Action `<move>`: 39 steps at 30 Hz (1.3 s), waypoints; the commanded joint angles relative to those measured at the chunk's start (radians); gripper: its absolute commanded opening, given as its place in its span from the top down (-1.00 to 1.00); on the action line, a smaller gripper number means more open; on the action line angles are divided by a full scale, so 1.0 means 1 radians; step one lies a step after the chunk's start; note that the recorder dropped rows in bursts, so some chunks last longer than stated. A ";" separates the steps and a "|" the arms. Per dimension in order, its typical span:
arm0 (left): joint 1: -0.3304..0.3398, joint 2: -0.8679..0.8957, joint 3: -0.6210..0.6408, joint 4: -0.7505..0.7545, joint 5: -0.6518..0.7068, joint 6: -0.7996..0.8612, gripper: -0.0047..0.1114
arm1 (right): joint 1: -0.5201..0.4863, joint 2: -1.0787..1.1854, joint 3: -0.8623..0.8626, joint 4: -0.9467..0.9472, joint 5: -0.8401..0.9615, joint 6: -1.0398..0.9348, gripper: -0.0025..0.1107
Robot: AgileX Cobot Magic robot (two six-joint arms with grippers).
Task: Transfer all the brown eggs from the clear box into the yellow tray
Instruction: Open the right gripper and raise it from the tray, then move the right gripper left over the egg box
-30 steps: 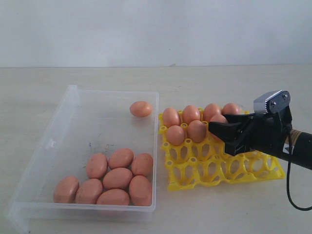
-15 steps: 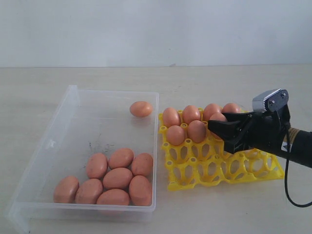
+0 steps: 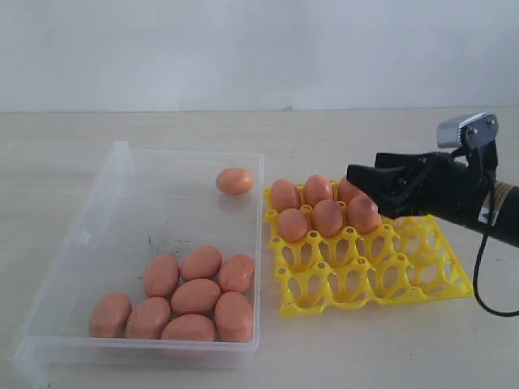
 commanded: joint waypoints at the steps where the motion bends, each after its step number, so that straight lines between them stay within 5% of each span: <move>1: -0.001 -0.002 -0.001 0.004 0.003 0.005 0.85 | 0.018 -0.162 0.000 -0.044 -0.026 0.096 0.59; 2: -0.001 -0.002 -0.001 0.004 0.003 0.005 0.85 | 0.064 -0.216 -0.022 -0.093 0.031 0.093 0.93; 7: -0.001 -0.002 -0.001 0.004 0.003 0.005 0.85 | 0.436 -0.244 -0.355 -0.384 0.913 0.400 0.96; 10: -0.001 -0.002 -0.001 0.004 0.003 0.005 0.85 | 0.601 -0.174 -0.527 -0.562 1.128 0.506 0.96; 15: -0.001 -0.002 -0.001 0.004 0.003 0.005 0.85 | 0.627 -0.051 -0.656 -0.568 1.115 0.634 0.96; 21: -0.001 -0.002 -0.001 0.004 0.003 0.005 0.85 | 0.627 0.004 -0.665 -0.560 1.548 0.557 0.96; 24: -0.001 -0.002 -0.001 0.004 0.003 0.005 0.85 | 0.627 -0.001 -0.670 -0.455 1.657 0.320 0.96; 26: -0.001 -0.002 -0.001 0.004 0.003 0.005 0.85 | 0.627 -0.004 -0.683 -0.205 1.624 -0.028 0.96; 32: -0.001 -0.002 -0.001 0.004 0.003 0.005 0.85 | 0.627 0.001 -0.772 0.914 1.743 -1.320 0.96; 39: -0.001 -0.002 -0.001 0.004 0.003 0.005 0.85 | 0.625 0.077 -0.948 1.008 1.757 -1.265 0.96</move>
